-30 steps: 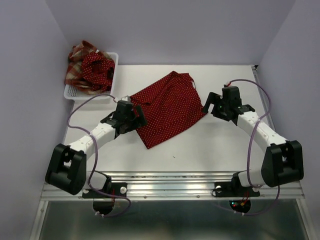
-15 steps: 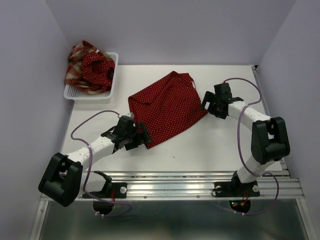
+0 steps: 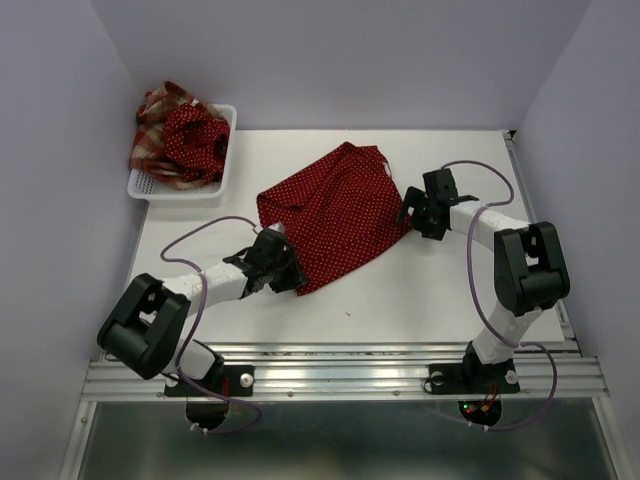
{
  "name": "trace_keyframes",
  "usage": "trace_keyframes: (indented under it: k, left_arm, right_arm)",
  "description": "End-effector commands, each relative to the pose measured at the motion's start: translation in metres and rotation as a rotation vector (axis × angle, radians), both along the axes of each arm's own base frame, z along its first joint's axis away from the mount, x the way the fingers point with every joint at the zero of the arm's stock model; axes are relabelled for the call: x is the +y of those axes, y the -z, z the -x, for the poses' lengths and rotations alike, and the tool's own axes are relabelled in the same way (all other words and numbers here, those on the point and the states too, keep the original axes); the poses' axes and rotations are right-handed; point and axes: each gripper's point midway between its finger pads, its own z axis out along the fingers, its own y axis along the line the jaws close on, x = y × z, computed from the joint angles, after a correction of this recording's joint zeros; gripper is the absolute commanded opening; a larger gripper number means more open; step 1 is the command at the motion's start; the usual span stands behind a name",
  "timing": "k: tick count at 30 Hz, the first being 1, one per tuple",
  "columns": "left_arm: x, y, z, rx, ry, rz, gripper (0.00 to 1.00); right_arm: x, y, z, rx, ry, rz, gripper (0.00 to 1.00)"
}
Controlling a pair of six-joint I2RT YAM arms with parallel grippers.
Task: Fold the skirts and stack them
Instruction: Flatten the skirt out
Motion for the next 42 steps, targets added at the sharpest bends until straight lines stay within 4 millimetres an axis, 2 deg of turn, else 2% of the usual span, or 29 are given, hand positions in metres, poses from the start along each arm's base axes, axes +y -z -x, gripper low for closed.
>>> trace_keyframes:
  k: [1,2,6,9,10,11,13,16,18,19,20,22,24,26,27,29,30,31,32,33,34,35,36,37,38,39,40,41,42]
  left_arm:
    - [0.023,0.036,0.015,0.101,-0.001,-0.169,0.05]
    - [0.023,0.036,0.013,0.101,-0.002,-0.176,0.0]
    - [0.021,0.031,0.007,0.074,-0.008,-0.169,0.0]
    - [0.021,0.015,0.003,0.018,-0.015,-0.144,0.0]
    - [0.019,0.004,0.0,-0.017,-0.019,-0.123,0.0]
    - [0.02,-0.001,-0.001,-0.032,-0.02,-0.115,0.0]
    - [0.017,-0.014,-0.004,-0.074,-0.019,-0.087,0.0]
    - [0.013,-0.032,-0.009,-0.123,-0.012,-0.057,0.0]
    - [0.01,-0.042,-0.013,-0.154,-0.007,-0.036,0.0]
    - [0.009,-0.047,-0.015,-0.168,-0.008,-0.027,0.0]
    - [0.008,-0.051,-0.017,-0.18,-0.005,-0.022,0.0]
    - [0.006,-0.063,-0.02,-0.206,-0.004,-0.012,0.0]
    - [0.008,-0.081,-0.026,-0.237,-0.026,-0.019,0.0]
    - [0.02,-0.113,-0.036,-0.331,-0.071,-0.043,0.0]
    - [0.019,-0.144,-0.045,-0.4,-0.09,-0.021,0.0]
    - [0.033,-0.196,-0.051,-0.543,-0.143,-0.013,0.0]
    - [0.037,-0.234,-0.055,-0.623,-0.174,0.015,0.0]
    - [0.047,-0.264,-0.055,-0.702,-0.206,0.022,0.0]
    - [0.051,-0.303,-0.054,-0.782,-0.232,0.061,0.0]
    - [0.055,-0.325,-0.053,-0.828,-0.246,0.079,0.0]
    - [0.058,-0.348,-0.048,-0.88,-0.247,0.1,0.0]
    - [0.061,-0.368,-0.046,-0.931,-0.24,0.102,0.0]
    - [0.066,-0.406,-0.039,-0.998,-0.256,0.144,0.0]
    - [0.067,-0.423,-0.035,-1.025,-0.251,0.162,0.0]
    - [0.073,-0.46,-0.025,-1.094,-0.261,0.206,0.0]
    - [0.074,-0.477,-0.02,-1.131,-0.253,0.226,0.0]
    - [0.074,-0.491,-0.014,-1.168,-0.233,0.248,0.0]
    - [0.079,-0.518,-0.003,-1.226,-0.23,0.278,0.0]
    - [0.082,-0.528,0.002,-1.246,-0.231,0.288,0.0]
  right_arm:
    - [0.008,-0.015,-0.022,-0.078,0.003,-0.042,0.83]
    - [0.007,-0.01,-0.022,-0.067,0.003,-0.039,0.82]
    - [0.005,-0.002,-0.025,-0.06,0.037,-0.036,0.79]
    - [-0.011,-0.001,-0.03,-0.065,0.096,-0.033,0.76]
    - [-0.01,-0.001,-0.03,-0.07,0.097,-0.041,0.74]
    - [-0.014,-0.001,-0.032,-0.071,0.105,-0.05,0.63]
    - [-0.009,0.002,-0.03,-0.074,0.084,-0.072,0.55]
    - [0.006,0.003,-0.031,-0.074,0.019,-0.14,0.46]
    - [0.022,0.005,-0.027,-0.053,-0.03,-0.215,0.33]
    - [0.029,0.001,-0.031,-0.08,-0.052,-0.251,0.29]
    - [0.037,-0.007,-0.03,-0.107,-0.085,-0.294,0.17]
    - [0.049,-0.02,-0.029,-0.149,-0.129,-0.358,0.03]
    - [0.042,-0.046,-0.034,-0.224,-0.117,-0.325,0.01]
    - [0.035,-0.079,-0.037,-0.307,-0.109,-0.296,0.01]
    - [0.029,-0.114,-0.034,-0.381,-0.099,-0.273,0.01]
    - [0.023,-0.164,-0.03,-0.493,-0.098,-0.259,0.01]
    - [0.02,-0.189,-0.026,-0.554,-0.097,-0.254,0.01]
    - [0.013,-0.236,-0.012,-0.666,-0.09,-0.245,0.01]
    - [0.009,-0.265,-0.004,-0.738,-0.085,-0.241,0.01]
    - [0.006,-0.29,0.006,-0.8,-0.081,-0.238,0.01]
    - [-0.003,-0.329,0.028,-0.899,-0.067,-0.228,0.01]
    - [-0.007,-0.351,0.039,-0.953,-0.059,-0.226,0.01]
    - [-0.013,-0.384,0.053,-1.027,-0.044,-0.221,0.01]
    - [-0.017,-0.408,0.074,-1.082,-0.049,-0.214,0.01]
    - [-0.02,-0.425,0.084,-1.12,-0.049,-0.212,0.01]
    - [-0.023,-0.442,0.096,-1.159,-0.043,-0.213,0.01]
    - [-0.027,-0.467,0.11,-1.219,-0.042,-0.204,0.01]
    - [-0.031,-0.484,0.124,-1.26,-0.037,-0.201,0.01]
    - [-0.035,-0.494,0.131,-1.281,-0.02,-0.187,0.01]
